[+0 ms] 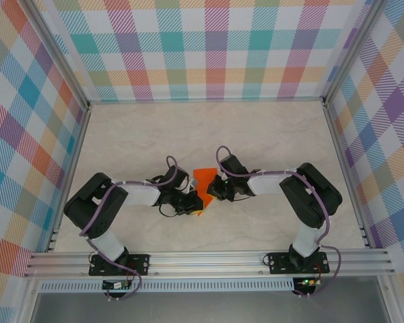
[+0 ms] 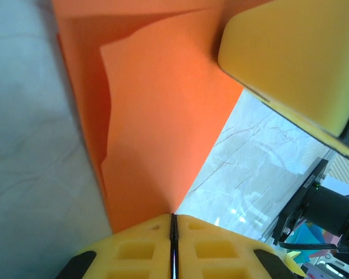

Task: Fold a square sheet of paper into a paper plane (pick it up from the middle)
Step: Third fold the triangle at the center of the table.

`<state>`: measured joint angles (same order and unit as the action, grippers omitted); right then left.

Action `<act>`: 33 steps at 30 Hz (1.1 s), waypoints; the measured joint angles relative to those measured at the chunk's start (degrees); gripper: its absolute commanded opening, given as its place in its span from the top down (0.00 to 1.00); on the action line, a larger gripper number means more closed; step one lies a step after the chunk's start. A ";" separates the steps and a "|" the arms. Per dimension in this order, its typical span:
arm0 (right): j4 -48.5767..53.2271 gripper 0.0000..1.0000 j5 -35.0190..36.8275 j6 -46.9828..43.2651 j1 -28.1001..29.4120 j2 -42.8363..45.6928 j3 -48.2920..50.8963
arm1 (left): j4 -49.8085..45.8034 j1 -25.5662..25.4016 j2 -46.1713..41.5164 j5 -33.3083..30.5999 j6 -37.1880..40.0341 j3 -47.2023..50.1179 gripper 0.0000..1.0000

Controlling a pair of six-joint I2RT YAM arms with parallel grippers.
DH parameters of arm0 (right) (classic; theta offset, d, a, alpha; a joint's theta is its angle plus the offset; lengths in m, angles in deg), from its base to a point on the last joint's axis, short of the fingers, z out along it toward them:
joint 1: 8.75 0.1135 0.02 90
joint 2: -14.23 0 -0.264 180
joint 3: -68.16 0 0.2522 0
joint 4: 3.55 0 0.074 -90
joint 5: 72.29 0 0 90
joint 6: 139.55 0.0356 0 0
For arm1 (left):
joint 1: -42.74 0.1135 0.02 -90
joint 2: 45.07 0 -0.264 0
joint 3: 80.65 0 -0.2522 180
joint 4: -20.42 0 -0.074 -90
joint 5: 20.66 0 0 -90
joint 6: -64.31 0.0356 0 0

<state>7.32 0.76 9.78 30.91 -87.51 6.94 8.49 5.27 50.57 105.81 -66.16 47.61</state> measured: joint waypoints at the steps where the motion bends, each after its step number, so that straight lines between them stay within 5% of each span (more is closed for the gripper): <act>1: 0.00 0.88 0.00 0.00 0.00 0.00 0.00 | -0.24 0.00 -0.26 0.02 0.24 0.20 0.90; 24: -0.07 0.87 -0.04 0.02 0.00 0.00 -0.02 | -13.81 -0.39 -11.13 -5.40 1.33 0.59 0.89; 33: 0.63 0.86 -0.13 0.04 0.00 0.00 -0.50 | -7.02 -0.39 -3.82 -7.02 -1.95 -5.60 0.89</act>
<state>7.95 0.63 9.83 30.91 -87.51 6.44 1.47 4.87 46.74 98.80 -68.10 42.01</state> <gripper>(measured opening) 0.138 0.110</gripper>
